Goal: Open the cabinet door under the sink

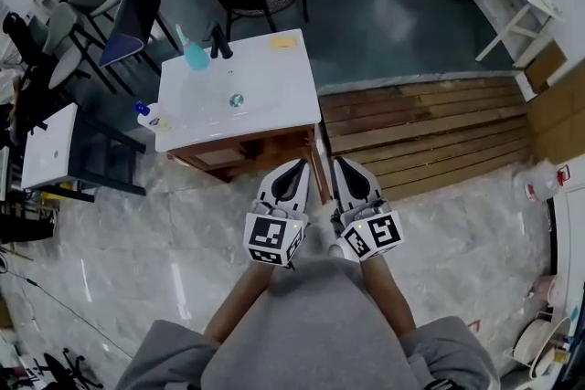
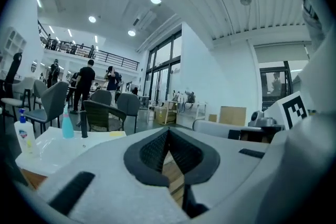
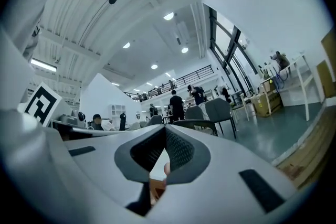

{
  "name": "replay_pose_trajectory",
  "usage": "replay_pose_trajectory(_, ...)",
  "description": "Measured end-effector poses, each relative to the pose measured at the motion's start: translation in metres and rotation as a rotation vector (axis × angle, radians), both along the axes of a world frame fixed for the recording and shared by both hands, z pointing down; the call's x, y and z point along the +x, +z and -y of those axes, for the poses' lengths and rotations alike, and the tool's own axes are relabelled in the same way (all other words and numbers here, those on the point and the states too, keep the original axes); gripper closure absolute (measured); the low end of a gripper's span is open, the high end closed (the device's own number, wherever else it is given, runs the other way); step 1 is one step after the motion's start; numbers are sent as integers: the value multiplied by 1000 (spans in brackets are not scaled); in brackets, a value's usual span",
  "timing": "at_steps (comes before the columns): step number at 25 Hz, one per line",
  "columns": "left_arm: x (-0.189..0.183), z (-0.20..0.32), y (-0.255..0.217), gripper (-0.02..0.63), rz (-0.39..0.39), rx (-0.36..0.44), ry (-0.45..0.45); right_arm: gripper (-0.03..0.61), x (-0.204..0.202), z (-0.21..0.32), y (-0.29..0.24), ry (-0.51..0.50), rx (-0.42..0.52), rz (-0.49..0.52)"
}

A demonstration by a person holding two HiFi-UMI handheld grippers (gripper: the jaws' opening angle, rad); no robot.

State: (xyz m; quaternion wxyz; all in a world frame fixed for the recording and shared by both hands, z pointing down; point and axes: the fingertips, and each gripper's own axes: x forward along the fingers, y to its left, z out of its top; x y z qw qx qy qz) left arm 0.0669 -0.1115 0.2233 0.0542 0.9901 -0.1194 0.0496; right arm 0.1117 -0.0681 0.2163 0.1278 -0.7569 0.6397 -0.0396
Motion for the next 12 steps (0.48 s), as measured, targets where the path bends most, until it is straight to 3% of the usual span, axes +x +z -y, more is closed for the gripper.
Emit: replay_pose_trajectory(12,-17,7,-11,604,-17,60,-56,571,-21,13,-15,-60,20,-60)
